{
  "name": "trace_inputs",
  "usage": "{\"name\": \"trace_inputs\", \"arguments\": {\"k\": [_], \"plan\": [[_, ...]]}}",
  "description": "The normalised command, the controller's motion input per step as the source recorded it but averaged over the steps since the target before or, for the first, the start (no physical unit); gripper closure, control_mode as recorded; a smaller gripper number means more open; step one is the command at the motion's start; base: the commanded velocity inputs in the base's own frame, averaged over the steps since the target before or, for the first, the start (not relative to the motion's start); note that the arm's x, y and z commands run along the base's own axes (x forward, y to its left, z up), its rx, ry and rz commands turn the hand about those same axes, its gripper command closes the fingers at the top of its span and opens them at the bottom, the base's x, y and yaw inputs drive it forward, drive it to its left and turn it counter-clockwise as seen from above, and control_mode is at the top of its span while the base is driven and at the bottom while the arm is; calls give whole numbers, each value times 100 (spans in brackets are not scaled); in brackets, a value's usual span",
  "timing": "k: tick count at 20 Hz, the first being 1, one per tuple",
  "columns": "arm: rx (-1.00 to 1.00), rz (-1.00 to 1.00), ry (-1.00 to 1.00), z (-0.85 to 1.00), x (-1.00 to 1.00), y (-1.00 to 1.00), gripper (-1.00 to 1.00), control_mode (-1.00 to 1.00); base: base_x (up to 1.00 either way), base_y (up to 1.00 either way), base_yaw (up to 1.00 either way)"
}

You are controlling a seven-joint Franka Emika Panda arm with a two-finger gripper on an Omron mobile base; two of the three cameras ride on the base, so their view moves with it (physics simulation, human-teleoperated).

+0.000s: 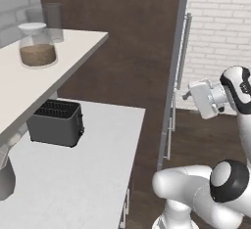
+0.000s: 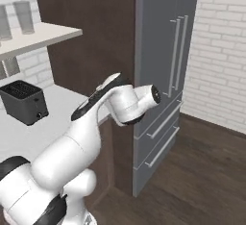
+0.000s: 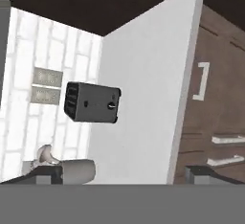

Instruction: Take a straw from the drawer in front and place it inside the glass cup on the dining counter.

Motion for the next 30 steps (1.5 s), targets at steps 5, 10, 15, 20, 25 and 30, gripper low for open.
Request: {"name": "trace_inputs", "arguments": {"k": [5, 10, 15, 20, 25, 30], "plan": [[54, 0, 0, -62, 21, -12, -100, -100, 0, 0, 0], [35, 4, 0, -62, 32, 7, -100, -100, 0, 0, 0], [17, 3, -3, -67, 27, 17, -100, -100, 0, 0, 0], [2, 2, -4, -68, 14, 13, -100, -100, 0, 0, 0], [0, 4, -2, -64, 7, 21, -100, -100, 0, 0, 0], [0, 6, -4, -56, 11, 25, -100, -100, 0, 0, 0]]}}
